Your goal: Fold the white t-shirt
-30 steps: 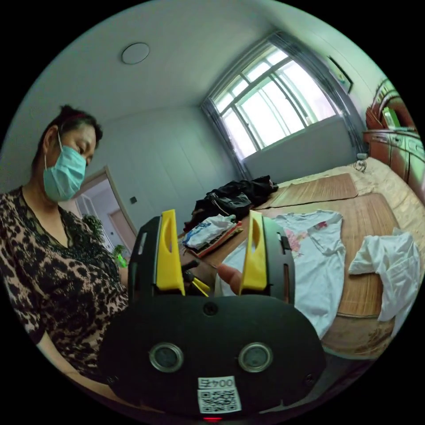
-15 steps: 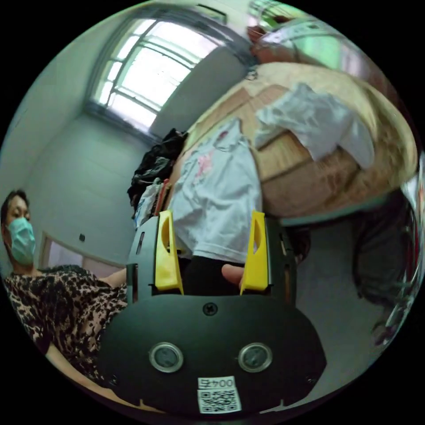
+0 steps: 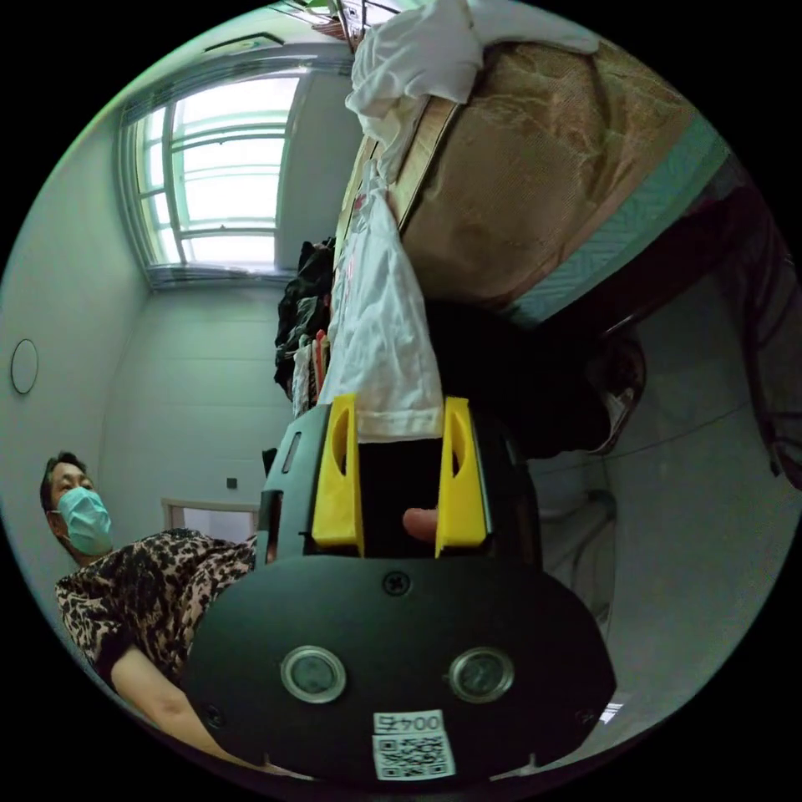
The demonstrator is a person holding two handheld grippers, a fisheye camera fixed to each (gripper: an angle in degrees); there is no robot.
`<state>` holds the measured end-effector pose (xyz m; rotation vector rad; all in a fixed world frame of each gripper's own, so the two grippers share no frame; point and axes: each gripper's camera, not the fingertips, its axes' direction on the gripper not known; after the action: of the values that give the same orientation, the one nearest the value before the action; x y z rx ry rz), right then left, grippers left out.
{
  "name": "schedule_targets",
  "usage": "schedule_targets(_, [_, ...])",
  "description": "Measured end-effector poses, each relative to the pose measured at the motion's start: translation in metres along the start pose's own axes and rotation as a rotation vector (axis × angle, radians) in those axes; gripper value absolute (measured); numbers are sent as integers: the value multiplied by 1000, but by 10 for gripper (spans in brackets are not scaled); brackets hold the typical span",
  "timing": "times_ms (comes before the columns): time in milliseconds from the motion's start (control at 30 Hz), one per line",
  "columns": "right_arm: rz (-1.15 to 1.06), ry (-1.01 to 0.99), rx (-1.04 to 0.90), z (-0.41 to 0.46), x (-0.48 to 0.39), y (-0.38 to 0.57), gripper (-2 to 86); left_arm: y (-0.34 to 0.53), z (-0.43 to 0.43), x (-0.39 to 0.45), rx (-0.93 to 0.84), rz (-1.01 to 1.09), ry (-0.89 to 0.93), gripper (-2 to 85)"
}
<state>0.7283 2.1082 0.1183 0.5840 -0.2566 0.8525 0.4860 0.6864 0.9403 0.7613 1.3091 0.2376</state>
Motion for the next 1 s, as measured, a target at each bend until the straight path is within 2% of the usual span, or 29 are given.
schedule_targets(133, [-23, -32, 30, -10, 2, 3, 51, 8, -23, -20, 76, -58, 78, 18])
schedule_targets(167, [-41, -95, 70, -20, 0, 5, 35, 9, -28, -24, 86, -67, 88, 18])
schedule_targets(267, [-107, -180, 150, -43, -17, 7, 21, 12, -46, -28, 131, -65, 115, 17])
schedule_targets(567, [-366, -223, 185, -86, -108, 20, 5, 43, -113, -41, 315, -85, 291, 19])
schedule_targets(667, [-387, -214, 172, -93, -124, 36, 4, 57, -130, -41, 368, -85, 360, 19])
schedule_targets(833, [-344, -227, 208, -105, -131, 60, 4, 69, -147, -23, 353, -65, 351, 19])
schedule_targets(1000, [-322, -257, 270, -115, -150, 40, 6, 37, -169, -9, 353, -36, 349, 19])
